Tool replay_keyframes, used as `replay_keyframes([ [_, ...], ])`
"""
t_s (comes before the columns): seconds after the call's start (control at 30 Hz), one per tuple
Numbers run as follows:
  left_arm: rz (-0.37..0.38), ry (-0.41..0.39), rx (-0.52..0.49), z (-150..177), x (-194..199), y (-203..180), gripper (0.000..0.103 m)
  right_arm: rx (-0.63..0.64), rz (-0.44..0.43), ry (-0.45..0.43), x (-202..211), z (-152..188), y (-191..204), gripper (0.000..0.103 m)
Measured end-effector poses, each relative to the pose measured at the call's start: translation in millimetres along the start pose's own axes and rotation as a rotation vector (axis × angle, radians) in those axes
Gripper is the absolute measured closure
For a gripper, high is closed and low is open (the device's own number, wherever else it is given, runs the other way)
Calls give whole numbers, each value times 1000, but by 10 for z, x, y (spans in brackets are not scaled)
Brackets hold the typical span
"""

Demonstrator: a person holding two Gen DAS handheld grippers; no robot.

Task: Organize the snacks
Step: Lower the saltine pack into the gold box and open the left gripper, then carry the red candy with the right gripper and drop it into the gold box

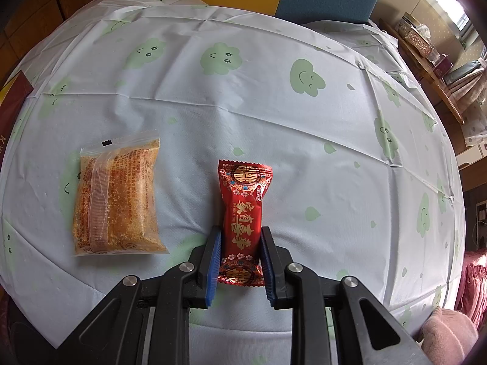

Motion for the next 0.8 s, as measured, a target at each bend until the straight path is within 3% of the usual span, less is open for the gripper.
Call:
replay_keyframes([
  [0.33,127,37,-168,239,65,-768,41,-41,-21,-1,25,-33,-64,80],
  [0.47,156,53,-191,295,65,-918,41,-165,-9,-11,39,-81,-316,80],
  [0.57,169,70,-195,314,53,-984,41,-252,-62,-24,62,-102,-490,80],
  [0.63,176,65,-197,312,78,-1005,41,-341,-41,-21,-3,-166,-699,80],
  [0.7,179,61,-205,321,86,-1006,41,-448,-115,8,-39,-117,-886,80],
  [0.73,178,61,-204,325,90,-997,41,-459,-145,-2,-12,-100,-913,80],
  [0.8,178,63,-191,330,101,-969,41,-450,-108,-17,17,-101,-921,80],
])
Point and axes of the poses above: each gripper's, at about its wrist camera, not at the fingertips, and x roughly against the way its jaws point, y to its left, z to its underside, the point moved 3 cm from there along -x, roughly the way its jaws point, and after that the axes turned 12 degrees about z, right-handed, at the moved point
